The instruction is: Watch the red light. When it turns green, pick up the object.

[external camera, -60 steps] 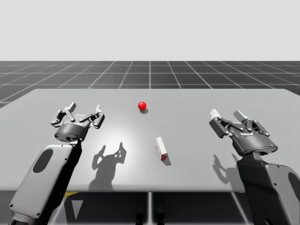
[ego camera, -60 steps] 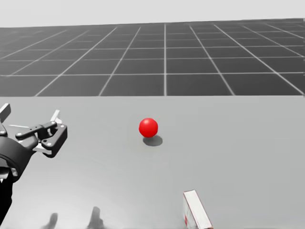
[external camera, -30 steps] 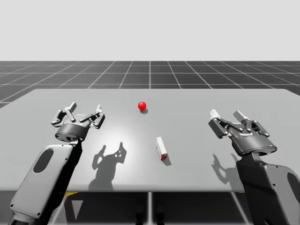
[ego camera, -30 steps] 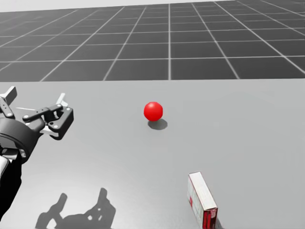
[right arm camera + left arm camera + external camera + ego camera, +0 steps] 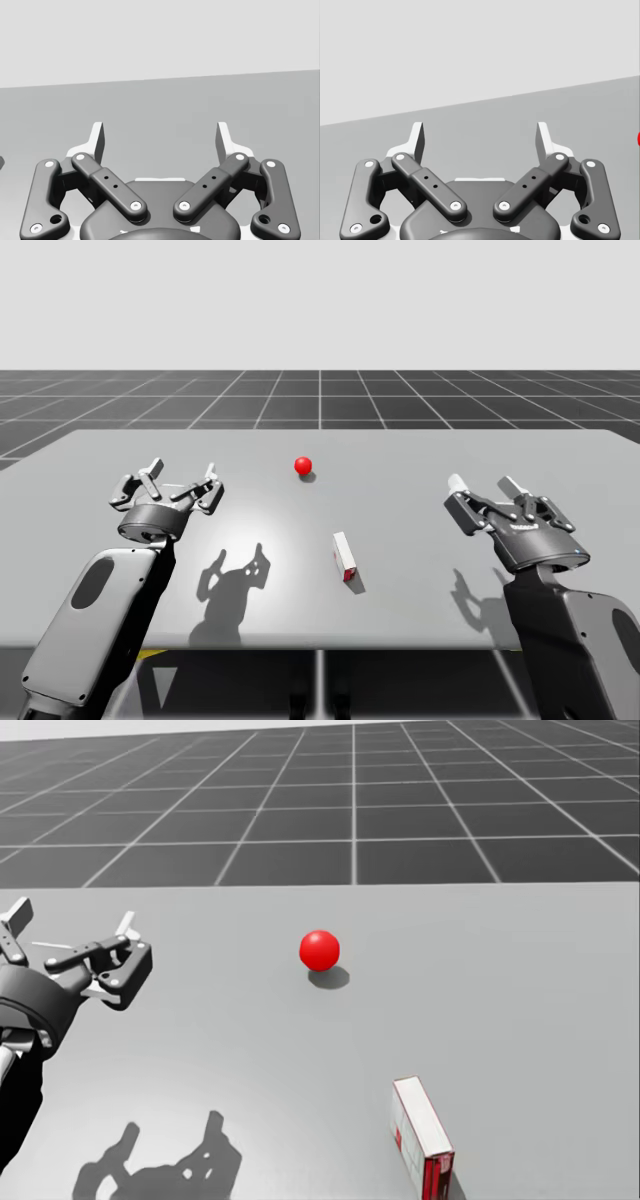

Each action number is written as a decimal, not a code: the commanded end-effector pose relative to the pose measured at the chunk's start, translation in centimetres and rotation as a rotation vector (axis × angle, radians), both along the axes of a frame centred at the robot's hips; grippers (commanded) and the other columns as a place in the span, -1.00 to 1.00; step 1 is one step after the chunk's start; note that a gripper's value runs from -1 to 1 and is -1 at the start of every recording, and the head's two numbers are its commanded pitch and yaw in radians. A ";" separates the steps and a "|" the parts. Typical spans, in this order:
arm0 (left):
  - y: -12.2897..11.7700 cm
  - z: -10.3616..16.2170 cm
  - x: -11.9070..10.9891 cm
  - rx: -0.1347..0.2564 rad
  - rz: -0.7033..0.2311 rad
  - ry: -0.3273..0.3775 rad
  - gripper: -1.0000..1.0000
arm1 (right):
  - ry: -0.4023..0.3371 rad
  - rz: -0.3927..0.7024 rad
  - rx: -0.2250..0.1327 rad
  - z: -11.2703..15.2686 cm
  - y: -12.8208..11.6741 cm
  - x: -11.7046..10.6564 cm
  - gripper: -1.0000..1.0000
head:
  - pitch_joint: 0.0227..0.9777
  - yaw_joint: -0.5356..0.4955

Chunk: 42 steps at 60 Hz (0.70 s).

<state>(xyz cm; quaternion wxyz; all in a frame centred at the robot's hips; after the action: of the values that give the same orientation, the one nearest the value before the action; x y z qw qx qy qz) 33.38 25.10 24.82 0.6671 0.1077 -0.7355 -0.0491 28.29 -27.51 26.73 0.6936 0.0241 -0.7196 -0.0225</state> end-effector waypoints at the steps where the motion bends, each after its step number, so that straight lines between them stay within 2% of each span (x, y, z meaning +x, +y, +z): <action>1: 0.0 0.0 0.0 0.000 -0.001 0.000 -1.00 | 0.000 0.000 -0.002 0.0 0.0 0.0 -1.00 | 0.21 0.17; 25: 0.0 0.0 -0.1 0.001 -0.003 0.002 -1.00 | -0.001 -0.001 -0.003 0.0 -0.1 0.0 -1.00 | 0.22 0.17; 42: -0.2 -0.1 -0.1 0.008 -0.013 0.010 -1.00 | -0.001 -0.003 -0.005 0.0 -0.2 0.1 -1.00 | 0.51 0.02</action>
<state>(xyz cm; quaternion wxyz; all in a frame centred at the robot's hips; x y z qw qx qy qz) 33.31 25.01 24.79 0.6690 0.1063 -0.7336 -0.0542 28.34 -27.66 26.71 0.6932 0.0217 -0.7201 -0.0219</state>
